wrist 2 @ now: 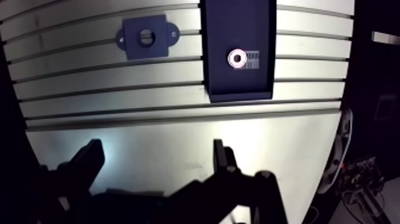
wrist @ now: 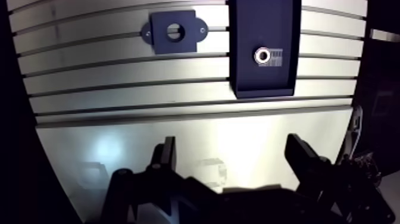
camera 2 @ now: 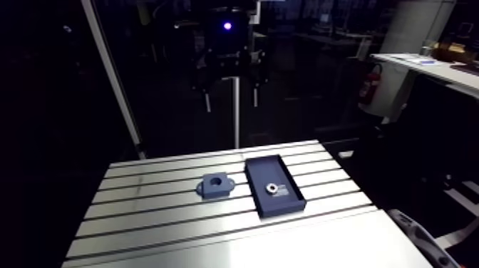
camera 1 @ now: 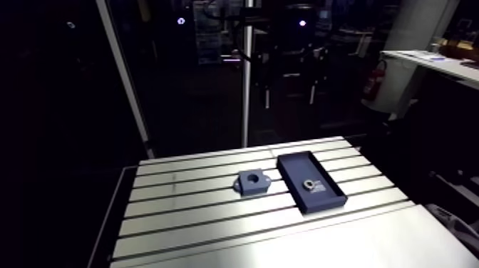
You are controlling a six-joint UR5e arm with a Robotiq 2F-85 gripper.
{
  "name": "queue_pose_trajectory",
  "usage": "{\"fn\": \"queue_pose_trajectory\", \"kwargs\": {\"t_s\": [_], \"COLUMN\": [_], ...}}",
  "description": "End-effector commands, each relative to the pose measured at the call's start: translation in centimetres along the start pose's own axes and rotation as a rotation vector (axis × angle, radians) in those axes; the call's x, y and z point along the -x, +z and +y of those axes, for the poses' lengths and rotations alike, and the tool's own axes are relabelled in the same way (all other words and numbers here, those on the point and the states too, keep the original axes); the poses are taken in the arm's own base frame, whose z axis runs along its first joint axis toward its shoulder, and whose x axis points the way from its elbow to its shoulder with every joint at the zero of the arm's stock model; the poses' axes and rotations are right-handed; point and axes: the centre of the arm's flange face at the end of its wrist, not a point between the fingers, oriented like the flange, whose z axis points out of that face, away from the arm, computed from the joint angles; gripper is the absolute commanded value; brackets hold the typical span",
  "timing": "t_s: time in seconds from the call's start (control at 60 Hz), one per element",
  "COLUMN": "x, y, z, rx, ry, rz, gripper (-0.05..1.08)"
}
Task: Pick up the bearing and press it into the housing until flush.
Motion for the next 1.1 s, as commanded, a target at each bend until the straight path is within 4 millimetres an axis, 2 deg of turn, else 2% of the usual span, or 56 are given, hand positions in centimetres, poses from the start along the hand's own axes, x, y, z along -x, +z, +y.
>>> {"fn": "queue_pose_trajectory", "kwargs": {"t_s": [0.017,0.15,0.383,0.467,0.617,0.783,0.95,1.1], "x": [-0.6,-1.3,-3.6,-4.0,-4.3,-4.3,-4.3,-4.2], "y": [2.0,2.7,6.3,6.9,8.1,9.0,11.3,11.8], "z": [3.7,5.1,6.7,7.1,8.9,9.3,8.9,8.9], "rx": [0.001,0.009,-0.013,-0.013,-0.012,-0.011,-0.012,-0.011], "ry": [-0.024,-0.070,-0.077,-0.075,-0.087,-0.094,-0.090,-0.091], "rz": [0.044,0.103,0.092,0.092,0.095,0.097,0.082,0.075], "gripper": [0.01,0.01,0.01,0.01,0.01,0.01,0.02,0.02]}}
